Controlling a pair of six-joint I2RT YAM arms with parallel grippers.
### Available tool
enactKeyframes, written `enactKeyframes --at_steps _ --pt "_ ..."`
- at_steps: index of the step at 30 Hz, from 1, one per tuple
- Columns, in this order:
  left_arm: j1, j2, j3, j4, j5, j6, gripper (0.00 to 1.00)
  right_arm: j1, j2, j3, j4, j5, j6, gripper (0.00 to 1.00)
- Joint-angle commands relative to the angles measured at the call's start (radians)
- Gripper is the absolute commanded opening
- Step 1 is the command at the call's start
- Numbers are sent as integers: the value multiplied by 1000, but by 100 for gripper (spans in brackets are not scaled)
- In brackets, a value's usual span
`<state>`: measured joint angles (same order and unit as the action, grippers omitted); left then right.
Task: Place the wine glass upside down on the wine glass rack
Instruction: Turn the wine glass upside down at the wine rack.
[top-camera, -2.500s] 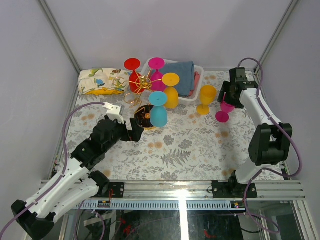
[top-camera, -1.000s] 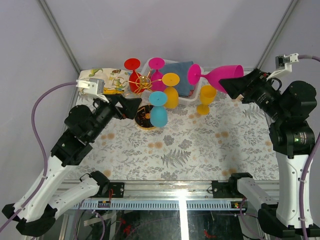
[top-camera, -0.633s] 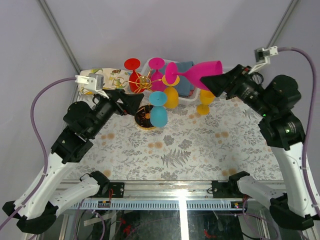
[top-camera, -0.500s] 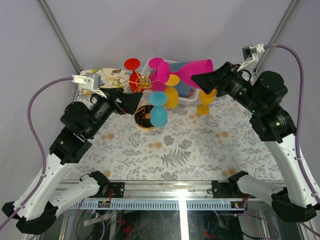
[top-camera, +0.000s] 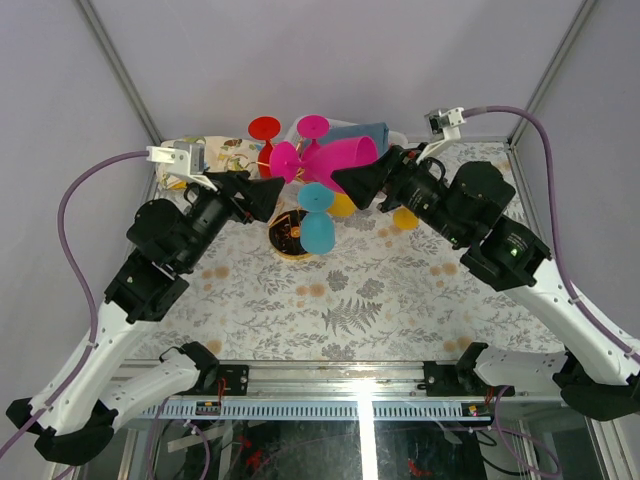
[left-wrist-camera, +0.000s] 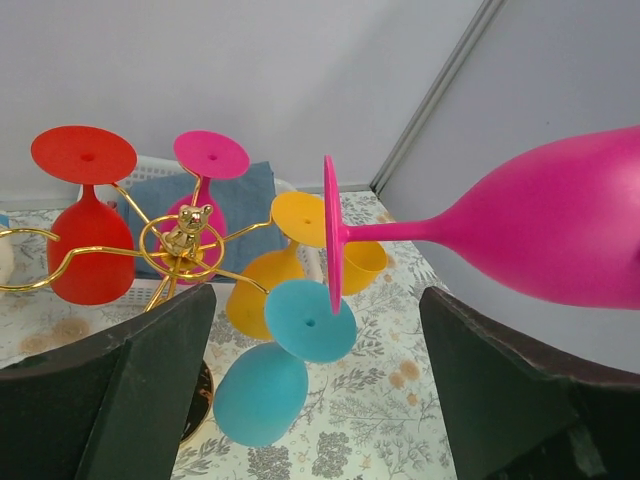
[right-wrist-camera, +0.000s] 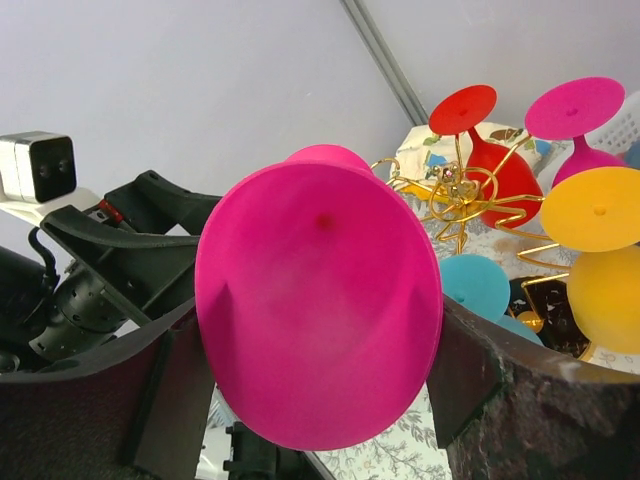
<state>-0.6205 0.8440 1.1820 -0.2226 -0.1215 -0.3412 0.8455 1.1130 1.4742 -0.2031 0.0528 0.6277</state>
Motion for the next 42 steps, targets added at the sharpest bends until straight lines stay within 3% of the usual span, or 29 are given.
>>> enactKeyframes --at_steps 1,9,15,22,27,32,39,42 --pt "7 0 -4 81 -42 28 79 44 -1 -1 116 96 -32 63" --pt "7 19 -10 93 -61 52 56 76 -3 -35 137 61 -3 62" --pt "6 29 -17 100 -56 51 31 85 -26 -69 157 49 16 62" --pt "8 38 -26 96 -26 40 24 88 -39 -103 209 12 24 64" --pt "7 41 -38 88 -18 39 1 87 -45 -122 239 -15 9 68" --pt "7 41 -47 83 -3 40 0 87 -42 -124 240 -15 -15 75" --pt "7 19 -60 54 -13 71 0 87 -45 -98 148 30 -84 99" --pt "7 14 -66 39 -15 91 0 86 -73 -121 135 46 -108 100"
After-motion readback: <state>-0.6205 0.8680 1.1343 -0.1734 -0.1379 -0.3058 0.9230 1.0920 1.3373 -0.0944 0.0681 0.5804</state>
